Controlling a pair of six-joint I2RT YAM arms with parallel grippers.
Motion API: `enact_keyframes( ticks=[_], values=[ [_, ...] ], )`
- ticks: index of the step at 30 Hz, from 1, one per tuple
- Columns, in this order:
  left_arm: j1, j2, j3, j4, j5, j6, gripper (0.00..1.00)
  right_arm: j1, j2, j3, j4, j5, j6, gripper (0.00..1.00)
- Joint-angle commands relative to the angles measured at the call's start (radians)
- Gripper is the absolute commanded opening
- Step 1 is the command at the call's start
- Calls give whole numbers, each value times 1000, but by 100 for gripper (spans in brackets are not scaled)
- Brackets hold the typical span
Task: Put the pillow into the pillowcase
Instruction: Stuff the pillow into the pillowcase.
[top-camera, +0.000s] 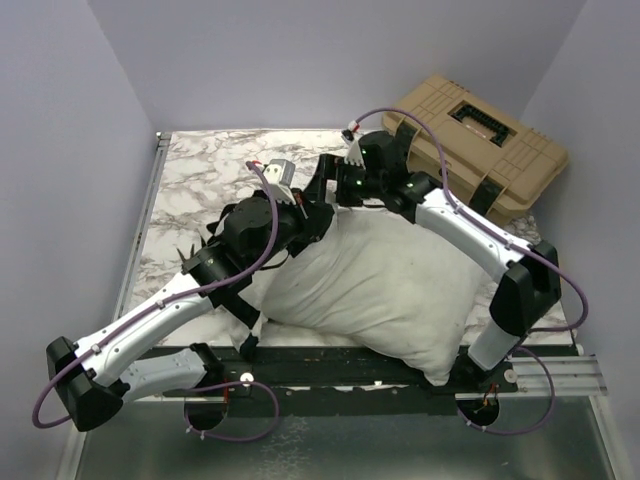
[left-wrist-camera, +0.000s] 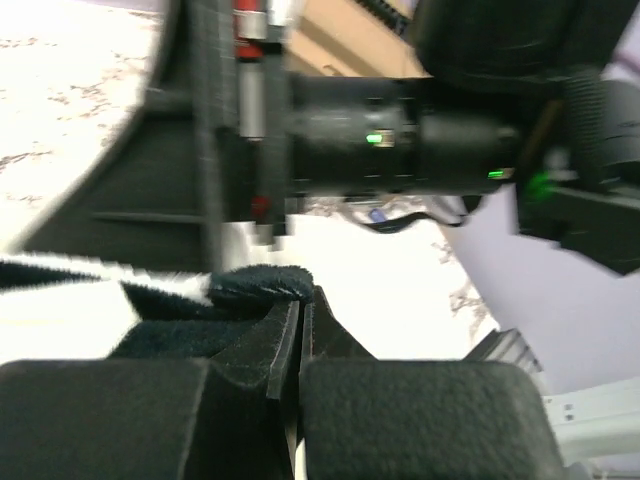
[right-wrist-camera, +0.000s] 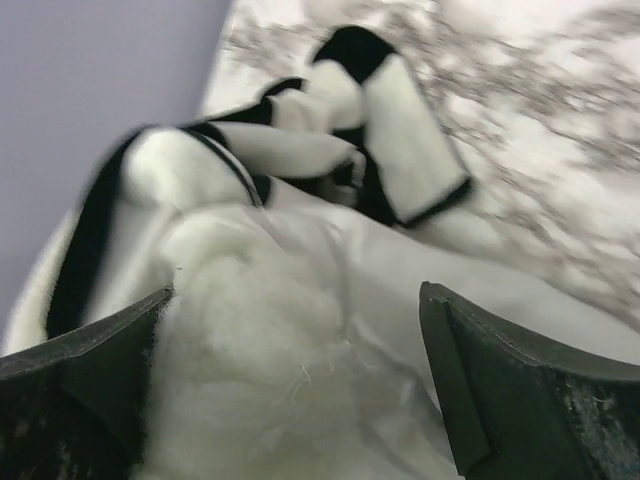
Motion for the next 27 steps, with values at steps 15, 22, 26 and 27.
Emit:
enact_keyframes(
  ticks=[15,22,26,27],
  values=[
    [-10,-195,-104,45,-172,78,0,-52,-275,-217,-70,-109,-79,89],
    [-9,-169,-43,28,-152,91,0,-42,-163,-292,401,-372,147,56],
    [-9,-123,18,24,-127,123,0,29,-96,-261,481,-413,188,42],
    [-8,-108,39,25,-114,128,0,52,-81,-247,484,-416,184,40]
  ],
)
